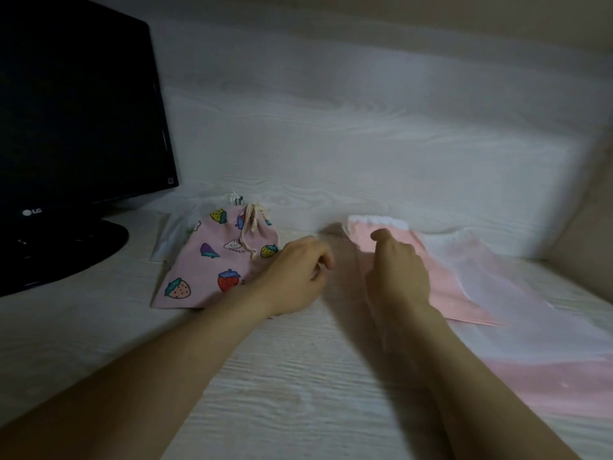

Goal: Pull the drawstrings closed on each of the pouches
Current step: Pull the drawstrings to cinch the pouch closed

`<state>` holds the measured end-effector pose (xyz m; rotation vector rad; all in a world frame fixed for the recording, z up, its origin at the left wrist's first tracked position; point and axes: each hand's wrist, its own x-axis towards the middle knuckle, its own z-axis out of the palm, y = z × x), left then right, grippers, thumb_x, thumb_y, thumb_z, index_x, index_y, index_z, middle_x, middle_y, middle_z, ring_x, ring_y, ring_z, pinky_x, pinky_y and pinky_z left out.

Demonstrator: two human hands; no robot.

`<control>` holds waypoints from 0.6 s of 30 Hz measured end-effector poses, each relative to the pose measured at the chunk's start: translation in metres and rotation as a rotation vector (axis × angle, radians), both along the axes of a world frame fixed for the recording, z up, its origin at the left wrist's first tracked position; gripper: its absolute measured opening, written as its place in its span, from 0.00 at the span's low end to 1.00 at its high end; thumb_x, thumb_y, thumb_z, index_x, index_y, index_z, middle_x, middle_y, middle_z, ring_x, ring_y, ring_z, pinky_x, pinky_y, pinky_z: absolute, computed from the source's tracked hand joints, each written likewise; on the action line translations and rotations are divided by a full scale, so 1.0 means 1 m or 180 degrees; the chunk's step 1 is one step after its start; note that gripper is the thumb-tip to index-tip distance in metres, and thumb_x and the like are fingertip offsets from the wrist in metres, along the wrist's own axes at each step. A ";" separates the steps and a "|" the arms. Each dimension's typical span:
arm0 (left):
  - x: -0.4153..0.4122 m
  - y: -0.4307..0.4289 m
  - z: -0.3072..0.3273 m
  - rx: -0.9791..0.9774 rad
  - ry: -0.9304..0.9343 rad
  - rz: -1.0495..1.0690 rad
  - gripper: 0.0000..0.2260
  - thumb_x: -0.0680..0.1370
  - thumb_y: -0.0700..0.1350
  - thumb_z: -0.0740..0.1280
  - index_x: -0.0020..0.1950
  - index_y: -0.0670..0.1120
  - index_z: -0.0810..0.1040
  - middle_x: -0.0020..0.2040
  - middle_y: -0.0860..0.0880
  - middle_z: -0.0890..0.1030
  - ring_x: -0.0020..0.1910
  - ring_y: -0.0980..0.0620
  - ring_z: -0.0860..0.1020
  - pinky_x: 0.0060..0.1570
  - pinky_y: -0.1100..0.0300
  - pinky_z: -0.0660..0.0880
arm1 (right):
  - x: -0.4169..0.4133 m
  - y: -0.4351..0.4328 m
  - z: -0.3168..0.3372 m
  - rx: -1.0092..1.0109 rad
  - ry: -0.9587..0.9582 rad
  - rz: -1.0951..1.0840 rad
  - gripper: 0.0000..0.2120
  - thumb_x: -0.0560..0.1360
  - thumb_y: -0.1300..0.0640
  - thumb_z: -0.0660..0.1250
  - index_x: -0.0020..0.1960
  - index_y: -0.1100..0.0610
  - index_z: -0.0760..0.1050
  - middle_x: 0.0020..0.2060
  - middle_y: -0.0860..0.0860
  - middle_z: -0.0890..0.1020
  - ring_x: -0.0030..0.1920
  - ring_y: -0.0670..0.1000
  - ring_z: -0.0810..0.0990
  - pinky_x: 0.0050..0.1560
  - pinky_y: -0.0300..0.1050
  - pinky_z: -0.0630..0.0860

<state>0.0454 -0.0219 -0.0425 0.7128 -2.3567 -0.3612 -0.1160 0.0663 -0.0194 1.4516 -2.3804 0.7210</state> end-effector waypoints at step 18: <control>0.019 -0.028 0.020 -0.0122 0.1740 0.0763 0.32 0.77 0.30 0.71 0.77 0.52 0.71 0.71 0.48 0.71 0.63 0.50 0.79 0.60 0.55 0.81 | -0.007 -0.001 0.010 -0.1678 0.0285 0.1489 0.21 0.66 0.76 0.60 0.47 0.56 0.81 0.42 0.49 0.74 0.36 0.54 0.74 0.33 0.50 0.73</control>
